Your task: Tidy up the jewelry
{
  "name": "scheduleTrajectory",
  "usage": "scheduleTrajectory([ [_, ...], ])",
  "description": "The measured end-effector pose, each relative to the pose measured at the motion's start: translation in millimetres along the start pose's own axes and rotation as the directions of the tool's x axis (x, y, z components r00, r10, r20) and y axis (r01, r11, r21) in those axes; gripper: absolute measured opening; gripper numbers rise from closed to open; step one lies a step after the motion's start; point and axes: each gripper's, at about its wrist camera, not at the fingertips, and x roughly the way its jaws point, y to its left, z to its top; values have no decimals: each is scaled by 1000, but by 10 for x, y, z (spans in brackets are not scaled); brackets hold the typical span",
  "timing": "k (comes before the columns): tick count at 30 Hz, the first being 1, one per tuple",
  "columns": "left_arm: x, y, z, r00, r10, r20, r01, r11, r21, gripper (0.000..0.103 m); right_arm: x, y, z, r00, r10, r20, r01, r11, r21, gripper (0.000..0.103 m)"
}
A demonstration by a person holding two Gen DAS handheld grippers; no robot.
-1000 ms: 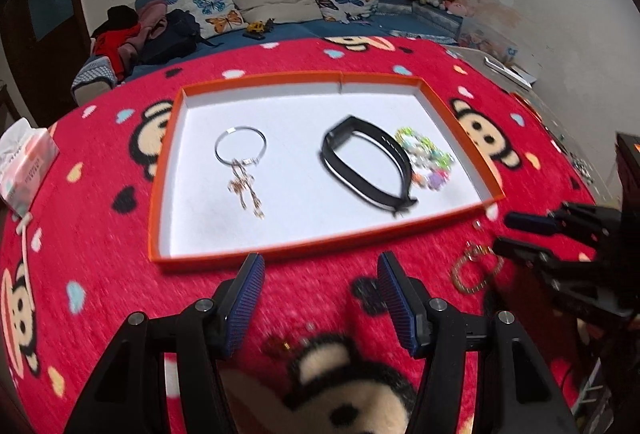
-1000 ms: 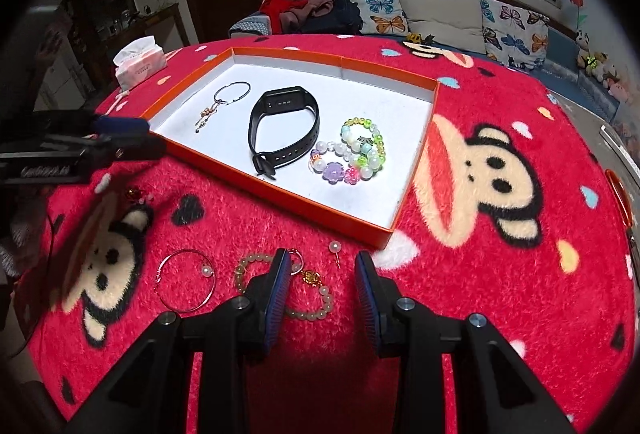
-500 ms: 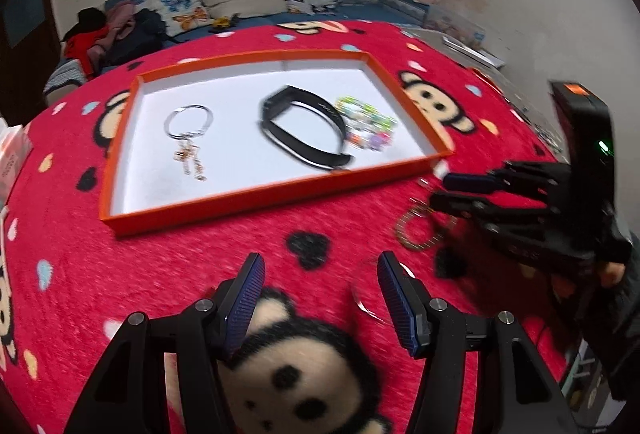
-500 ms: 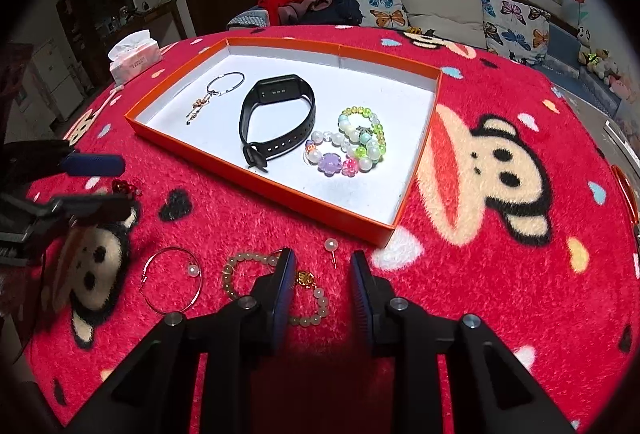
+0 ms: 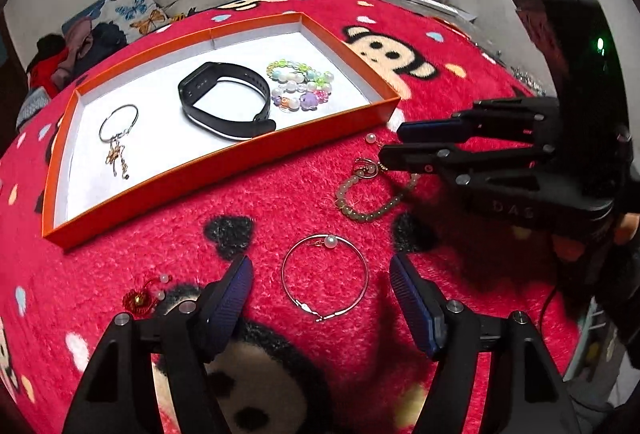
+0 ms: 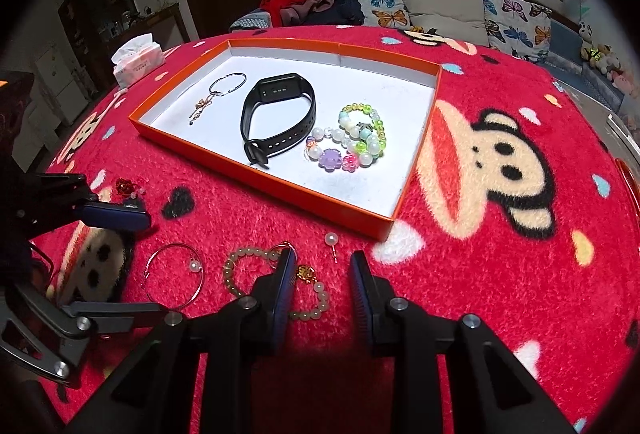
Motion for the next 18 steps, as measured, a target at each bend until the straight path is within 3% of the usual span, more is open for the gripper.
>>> scheduleTrajectory([
  [6,122,-73,-9,999,34,-9,-34,998,57,72,-7,-19,-11,1000,2,4,-2,1000,7,31],
  [18,187,-63,24,999,45,4,-45,995,86,69,-6,-32,-24,1000,10,-1,-10,1000,7,31],
])
